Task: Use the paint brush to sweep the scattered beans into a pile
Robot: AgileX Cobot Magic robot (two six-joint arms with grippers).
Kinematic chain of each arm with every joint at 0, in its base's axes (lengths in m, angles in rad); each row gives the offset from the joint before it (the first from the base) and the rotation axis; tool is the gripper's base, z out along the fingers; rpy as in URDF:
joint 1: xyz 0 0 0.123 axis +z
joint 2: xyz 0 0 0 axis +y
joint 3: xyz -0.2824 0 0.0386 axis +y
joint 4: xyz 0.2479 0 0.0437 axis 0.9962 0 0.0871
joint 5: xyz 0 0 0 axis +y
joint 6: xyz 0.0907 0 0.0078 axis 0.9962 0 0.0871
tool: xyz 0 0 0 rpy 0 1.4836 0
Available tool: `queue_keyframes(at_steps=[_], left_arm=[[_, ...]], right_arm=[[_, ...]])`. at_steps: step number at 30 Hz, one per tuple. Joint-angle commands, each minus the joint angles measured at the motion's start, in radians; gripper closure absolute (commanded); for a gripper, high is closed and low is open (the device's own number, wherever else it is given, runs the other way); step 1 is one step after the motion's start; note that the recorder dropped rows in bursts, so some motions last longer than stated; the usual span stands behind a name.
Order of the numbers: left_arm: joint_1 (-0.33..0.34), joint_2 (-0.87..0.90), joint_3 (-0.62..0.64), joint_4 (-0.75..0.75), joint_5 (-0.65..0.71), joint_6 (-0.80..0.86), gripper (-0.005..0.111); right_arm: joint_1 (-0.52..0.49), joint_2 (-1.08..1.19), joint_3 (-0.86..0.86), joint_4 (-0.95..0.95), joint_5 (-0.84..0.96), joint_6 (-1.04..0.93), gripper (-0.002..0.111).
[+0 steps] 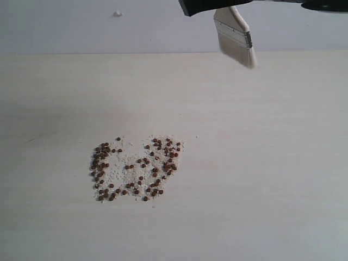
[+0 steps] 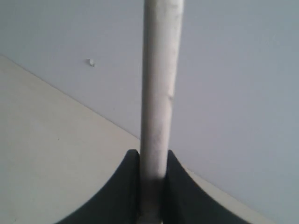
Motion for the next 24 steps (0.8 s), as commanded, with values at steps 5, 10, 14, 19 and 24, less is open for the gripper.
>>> queue_keyframes(at_steps=[5, 10, 14, 19, 24], left_arm=[[0.002, -0.268, 0.159, -0.01, -0.032, -0.082, 0.107], [0.004, -0.268, 0.212, -0.01, -0.084, -0.082, 0.107], [0.004, -0.268, 0.212, -0.01, -0.097, -0.107, 0.107], [0.004, -0.268, 0.212, -0.01, -0.094, -0.1, 0.107], [0.003, -0.268, 0.212, -0.01, -0.094, -0.1, 0.107]], right_arm=[[0.001, -0.014, 0.064, -0.035, 0.012, -0.008, 0.108], [0.001, -0.045, 0.123, -0.188, 0.024, 0.043, 0.108], [0.001, -0.075, 0.19, -0.323, 0.127, 0.293, 0.108], [0.001, -0.082, 0.243, -0.323, 0.323, 0.403, 0.108], [0.001, -0.082, 0.275, -0.323, 0.479, 0.446, 0.108]])
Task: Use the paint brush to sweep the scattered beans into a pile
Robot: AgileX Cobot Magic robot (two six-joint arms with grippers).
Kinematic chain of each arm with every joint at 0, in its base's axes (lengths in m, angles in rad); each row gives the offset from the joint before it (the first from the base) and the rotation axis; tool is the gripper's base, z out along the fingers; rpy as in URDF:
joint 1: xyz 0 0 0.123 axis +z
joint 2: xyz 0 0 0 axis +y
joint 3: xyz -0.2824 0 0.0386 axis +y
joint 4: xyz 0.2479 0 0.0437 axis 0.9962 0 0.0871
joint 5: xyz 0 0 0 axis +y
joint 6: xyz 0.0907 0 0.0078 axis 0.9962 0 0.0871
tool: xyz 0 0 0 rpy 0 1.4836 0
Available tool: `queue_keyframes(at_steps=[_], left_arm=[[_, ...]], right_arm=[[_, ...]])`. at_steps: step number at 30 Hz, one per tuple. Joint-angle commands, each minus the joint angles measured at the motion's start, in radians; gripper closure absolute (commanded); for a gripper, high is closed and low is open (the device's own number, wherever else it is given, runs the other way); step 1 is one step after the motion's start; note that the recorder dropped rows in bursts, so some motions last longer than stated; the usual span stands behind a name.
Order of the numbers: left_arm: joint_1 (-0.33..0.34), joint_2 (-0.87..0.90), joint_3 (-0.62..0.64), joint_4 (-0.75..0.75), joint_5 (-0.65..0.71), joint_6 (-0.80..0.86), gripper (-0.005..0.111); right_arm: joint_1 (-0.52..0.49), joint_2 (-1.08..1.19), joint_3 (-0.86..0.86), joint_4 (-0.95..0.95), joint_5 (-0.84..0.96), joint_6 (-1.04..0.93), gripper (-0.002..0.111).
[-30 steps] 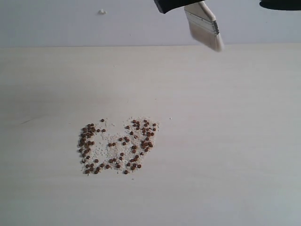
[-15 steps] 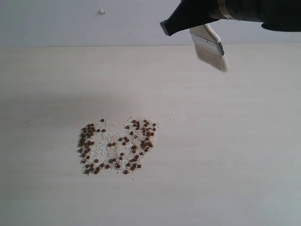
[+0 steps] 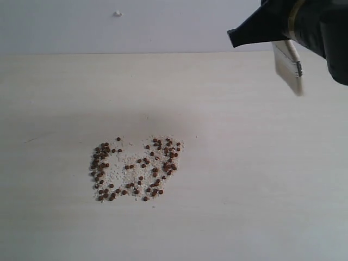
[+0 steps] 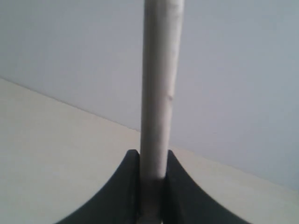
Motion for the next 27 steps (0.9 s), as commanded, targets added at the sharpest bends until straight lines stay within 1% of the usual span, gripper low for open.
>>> queue_keyframes(at_steps=[1, 3, 6, 7, 8, 9, 11, 13, 15, 17, 19, 20, 22, 23, 26, 27], left_arm=[[0.003, -0.006, 0.003, -0.01, -0.007, -0.005, 0.107], [0.003, -0.006, 0.003, -0.01, -0.007, -0.005, 0.107], [0.003, -0.006, 0.003, -0.01, -0.007, -0.005, 0.107], [0.003, -0.006, 0.003, -0.01, -0.007, -0.005, 0.107], [0.003, -0.006, 0.003, -0.01, -0.007, -0.005, 0.107], [0.003, -0.006, 0.003, -0.01, -0.007, -0.005, 0.107], [0.003, -0.006, 0.003, -0.01, -0.007, -0.005, 0.107], [0.003, -0.006, 0.003, -0.01, -0.007, -0.005, 0.107], [0.003, -0.006, 0.003, -0.01, -0.007, -0.005, 0.107], [0.003, -0.006, 0.003, -0.01, -0.007, -0.005, 0.107], [0.003, -0.006, 0.003, -0.01, -0.007, -0.003, 0.107], [0.003, -0.006, 0.003, -0.01, -0.007, -0.003, 0.107], [0.003, -0.006, 0.003, -0.01, -0.007, -0.003, 0.107], [0.003, -0.006, 0.003, -0.01, -0.007, -0.003, 0.107], [0.003, -0.006, 0.003, -0.01, -0.007, -0.003, 0.107], [0.003, -0.006, 0.003, -0.01, -0.007, -0.003, 0.107]], right_arm=[[0.001, -0.008, 0.026, -0.019, 0.15, 0.058, 0.108], [0.001, -0.009, 0.033, -0.019, 0.119, 0.094, 0.108], [0.015, -0.009, 0.033, -0.019, -0.016, 0.068, 0.108], [0.03, -0.009, 0.033, -0.019, -0.058, 0.02, 0.108], [0.073, -0.009, 0.03, -0.019, -0.122, -0.096, 0.108], [0.095, -0.009, 0.025, -0.019, -0.156, -0.143, 0.108], [0.126, -0.009, 0.011, -0.019, -0.224, -0.258, 0.108], [0.155, -0.009, 0.005, -0.019, -0.352, -0.444, 0.108], [0.157, -0.009, 0.005, -0.019, -0.421, -0.493, 0.108], [0.155, 0.006, 0.003, -0.019, -0.402, -0.495, 0.108], [0.119, 0.026, -0.009, -0.019, -0.418, -0.471, 0.108], [0.085, 0.047, -0.022, -0.019, -0.402, -0.385, 0.108], [0.05, 0.085, -0.034, -0.019, -0.35, -0.224, 0.108], [0.025, 0.108, -0.036, -0.019, -0.359, -0.18, 0.108], [-0.059, 0.146, -0.045, -0.019, -0.433, -0.174, 0.108], [-0.073, 0.148, -0.052, -0.019, -0.439, -0.154, 0.108]])
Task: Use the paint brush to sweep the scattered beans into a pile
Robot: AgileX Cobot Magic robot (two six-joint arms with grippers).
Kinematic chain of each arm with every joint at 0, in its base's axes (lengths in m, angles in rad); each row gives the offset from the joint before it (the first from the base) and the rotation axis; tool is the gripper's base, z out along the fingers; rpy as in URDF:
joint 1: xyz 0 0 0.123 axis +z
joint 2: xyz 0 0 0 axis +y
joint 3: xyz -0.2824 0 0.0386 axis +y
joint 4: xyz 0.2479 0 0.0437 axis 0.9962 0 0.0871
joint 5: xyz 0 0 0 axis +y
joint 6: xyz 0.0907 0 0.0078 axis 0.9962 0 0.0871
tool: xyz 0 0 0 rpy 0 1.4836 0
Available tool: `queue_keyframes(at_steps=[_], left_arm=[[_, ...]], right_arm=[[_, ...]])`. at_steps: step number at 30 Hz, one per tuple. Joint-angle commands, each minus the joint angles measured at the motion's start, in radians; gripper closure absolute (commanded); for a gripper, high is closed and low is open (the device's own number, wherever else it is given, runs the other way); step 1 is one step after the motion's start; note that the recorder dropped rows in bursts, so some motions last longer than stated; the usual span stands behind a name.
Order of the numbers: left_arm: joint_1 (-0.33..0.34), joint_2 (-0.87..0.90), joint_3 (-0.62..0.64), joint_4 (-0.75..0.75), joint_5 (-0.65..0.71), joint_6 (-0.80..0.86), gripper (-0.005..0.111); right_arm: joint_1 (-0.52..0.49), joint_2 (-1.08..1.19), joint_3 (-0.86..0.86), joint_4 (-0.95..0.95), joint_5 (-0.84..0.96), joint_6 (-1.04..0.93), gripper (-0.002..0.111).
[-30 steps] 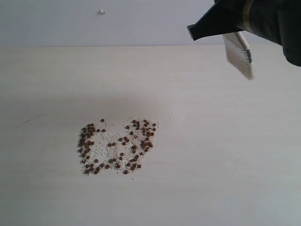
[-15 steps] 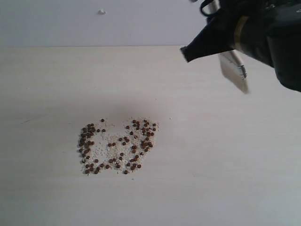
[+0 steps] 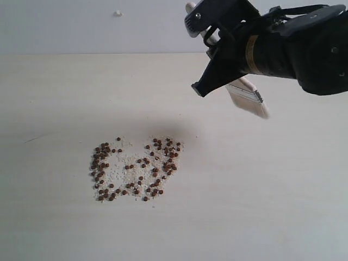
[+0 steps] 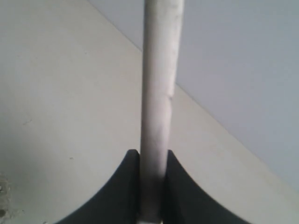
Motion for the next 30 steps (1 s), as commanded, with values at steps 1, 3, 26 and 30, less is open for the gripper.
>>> queue_keyframes(at_steps=[1, 3, 26, 30], left_arm=[[0.003, -0.006, 0.003, -0.008, -0.005, -0.003, 0.107], [0.003, -0.006, 0.003, -0.008, -0.005, -0.003, 0.107], [0.003, -0.006, 0.003, -0.008, -0.005, -0.003, 0.107], [0.003, -0.006, 0.003, -0.008, -0.005, -0.003, 0.107]], right_arm=[[-0.071, 0.018, -0.036, -0.005, -0.043, 0.074, 0.108], [-0.097, 0.021, -0.061, -0.005, -0.054, 0.104, 0.108], [-0.256, 0.066, -0.286, 0.212, -0.325, -0.12, 0.108], [-0.244, 0.066, -0.27, 0.884, -0.353, -0.944, 0.108]])
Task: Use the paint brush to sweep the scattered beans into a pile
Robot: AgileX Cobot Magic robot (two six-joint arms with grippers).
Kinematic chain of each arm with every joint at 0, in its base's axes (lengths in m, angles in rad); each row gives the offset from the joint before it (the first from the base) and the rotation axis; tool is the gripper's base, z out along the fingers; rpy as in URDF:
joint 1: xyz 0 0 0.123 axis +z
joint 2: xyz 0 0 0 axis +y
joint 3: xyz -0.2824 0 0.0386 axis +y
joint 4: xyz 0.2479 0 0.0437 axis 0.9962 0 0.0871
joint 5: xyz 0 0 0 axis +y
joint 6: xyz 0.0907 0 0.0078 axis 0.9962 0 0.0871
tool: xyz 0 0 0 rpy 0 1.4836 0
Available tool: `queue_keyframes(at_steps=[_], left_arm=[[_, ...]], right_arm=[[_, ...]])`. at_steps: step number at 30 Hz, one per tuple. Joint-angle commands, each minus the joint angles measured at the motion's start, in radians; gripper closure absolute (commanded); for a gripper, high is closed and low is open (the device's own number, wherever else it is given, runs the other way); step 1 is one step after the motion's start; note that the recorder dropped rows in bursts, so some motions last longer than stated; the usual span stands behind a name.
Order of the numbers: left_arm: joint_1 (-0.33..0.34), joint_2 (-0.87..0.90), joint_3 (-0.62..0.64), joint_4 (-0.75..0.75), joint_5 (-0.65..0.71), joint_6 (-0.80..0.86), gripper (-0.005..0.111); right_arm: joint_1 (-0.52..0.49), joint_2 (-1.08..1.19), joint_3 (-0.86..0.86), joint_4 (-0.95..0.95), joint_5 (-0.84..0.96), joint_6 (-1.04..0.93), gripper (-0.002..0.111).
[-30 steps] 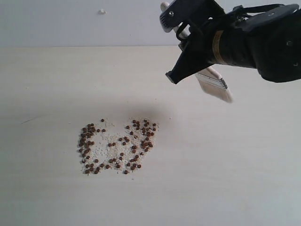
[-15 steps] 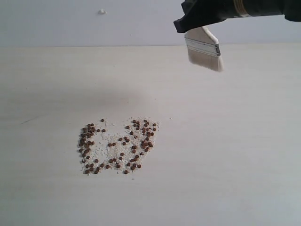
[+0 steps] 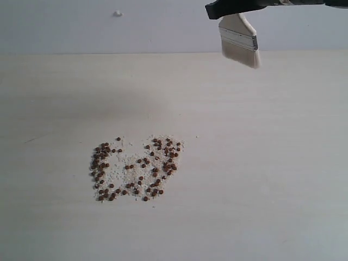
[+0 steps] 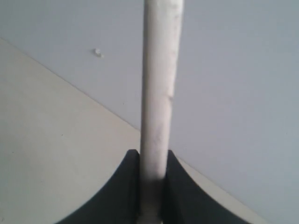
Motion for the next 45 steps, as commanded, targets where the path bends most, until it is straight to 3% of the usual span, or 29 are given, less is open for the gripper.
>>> queue_keyframes(at_steps=[1, 2, 4, 7, 15, 18, 24, 31, 36, 41, 45], left_arm=[[0.003, -0.006, 0.003, -0.006, -0.005, -0.001, 0.107], [0.003, -0.006, 0.003, -0.006, -0.005, -0.001, 0.107], [0.003, -0.006, 0.003, -0.006, -0.005, -0.001, 0.107], [0.003, -0.006, 0.003, -0.006, -0.005, -0.001, 0.107], [0.003, -0.006, 0.003, -0.006, -0.005, -0.001, 0.107], [0.003, -0.006, 0.003, -0.006, -0.005, -0.001, 0.107], [0.003, -0.006, 0.003, -0.006, -0.005, -0.001, 0.107], [0.003, -0.006, 0.003, -0.006, -0.005, -0.001, 0.107], [0.003, -0.006, 0.003, -0.006, -0.005, -0.001, 0.107], [0.003, -0.006, 0.003, -0.006, -0.005, -0.001, 0.107], [0.003, -0.006, 0.003, -0.006, -0.005, -0.001, 0.107]], right_arm=[[0.016, -0.003, 0.016, 0.714, -0.002, -0.909, 0.108], [0.023, -0.003, 0.023, 0.963, 0.012, -1.151, 0.108], [0.033, -0.003, 0.041, 1.234, 0.009, -1.474, 0.108], [0.058, -0.005, 0.117, 1.464, -0.125, -1.59, 0.108], [0.24, -0.037, 0.309, 2.016, -0.557, -1.981, 0.108], [0.308, -0.061, 0.35, 2.085, -0.62, -1.919, 0.108], [0.392, -0.061, 0.355, 2.094, -0.591, -1.527, 0.108], [0.545, -0.014, 0.355, 2.094, -0.653, -1.28, 0.108], [0.691, 0.085, 0.353, 2.099, -0.845, -1.071, 0.108], [0.771, 0.228, 0.339, 2.106, -1.09, -0.794, 0.108], [0.791, 0.33, 0.256, 2.119, -1.097, -0.75, 0.108]])
